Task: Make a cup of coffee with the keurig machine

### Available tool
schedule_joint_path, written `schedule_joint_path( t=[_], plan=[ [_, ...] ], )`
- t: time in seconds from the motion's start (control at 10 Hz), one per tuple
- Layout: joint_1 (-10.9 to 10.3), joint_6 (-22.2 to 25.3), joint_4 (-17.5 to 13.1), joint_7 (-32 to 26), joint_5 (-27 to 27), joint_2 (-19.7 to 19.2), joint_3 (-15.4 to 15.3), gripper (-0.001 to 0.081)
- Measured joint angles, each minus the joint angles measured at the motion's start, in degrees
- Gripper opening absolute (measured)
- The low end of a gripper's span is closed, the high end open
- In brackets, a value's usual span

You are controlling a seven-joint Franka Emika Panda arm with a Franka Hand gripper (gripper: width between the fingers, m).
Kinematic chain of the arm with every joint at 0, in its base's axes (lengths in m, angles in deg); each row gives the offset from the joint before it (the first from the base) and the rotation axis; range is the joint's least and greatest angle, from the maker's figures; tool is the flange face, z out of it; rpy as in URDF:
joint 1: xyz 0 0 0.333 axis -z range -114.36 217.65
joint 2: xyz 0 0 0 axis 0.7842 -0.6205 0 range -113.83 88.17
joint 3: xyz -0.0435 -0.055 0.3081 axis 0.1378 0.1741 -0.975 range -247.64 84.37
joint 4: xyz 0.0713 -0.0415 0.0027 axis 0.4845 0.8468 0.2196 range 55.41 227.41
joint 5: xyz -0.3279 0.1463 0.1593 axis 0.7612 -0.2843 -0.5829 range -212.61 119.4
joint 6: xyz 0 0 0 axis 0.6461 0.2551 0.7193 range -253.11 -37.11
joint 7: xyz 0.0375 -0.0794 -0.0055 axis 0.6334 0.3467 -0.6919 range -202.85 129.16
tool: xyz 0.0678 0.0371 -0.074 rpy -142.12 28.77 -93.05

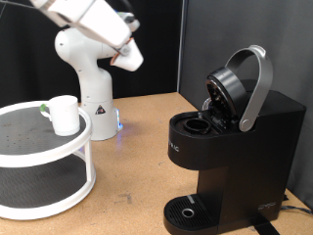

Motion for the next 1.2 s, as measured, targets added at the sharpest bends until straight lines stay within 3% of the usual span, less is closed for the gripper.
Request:
schedule_joint_path(
  t=[0.3, 0.5, 0.9, 1.2],
  plan=[
    [-1.6, -6.1, -1.0, 2.8, -2.1, -1.2, -4.0, 0.0082],
    [-2.9, -7.1, -2.2, 4.9, -3.8, -2.2, -6.0, 0.0082],
    [-3.8, -8.1, -3.2, 6.5, -4.4, -4.1, -8.0, 0.0082],
    [-3.7, -9.5, -2.2, 6.3, -2.2, -4.2, -8.2, 0.0082]
  ],
)
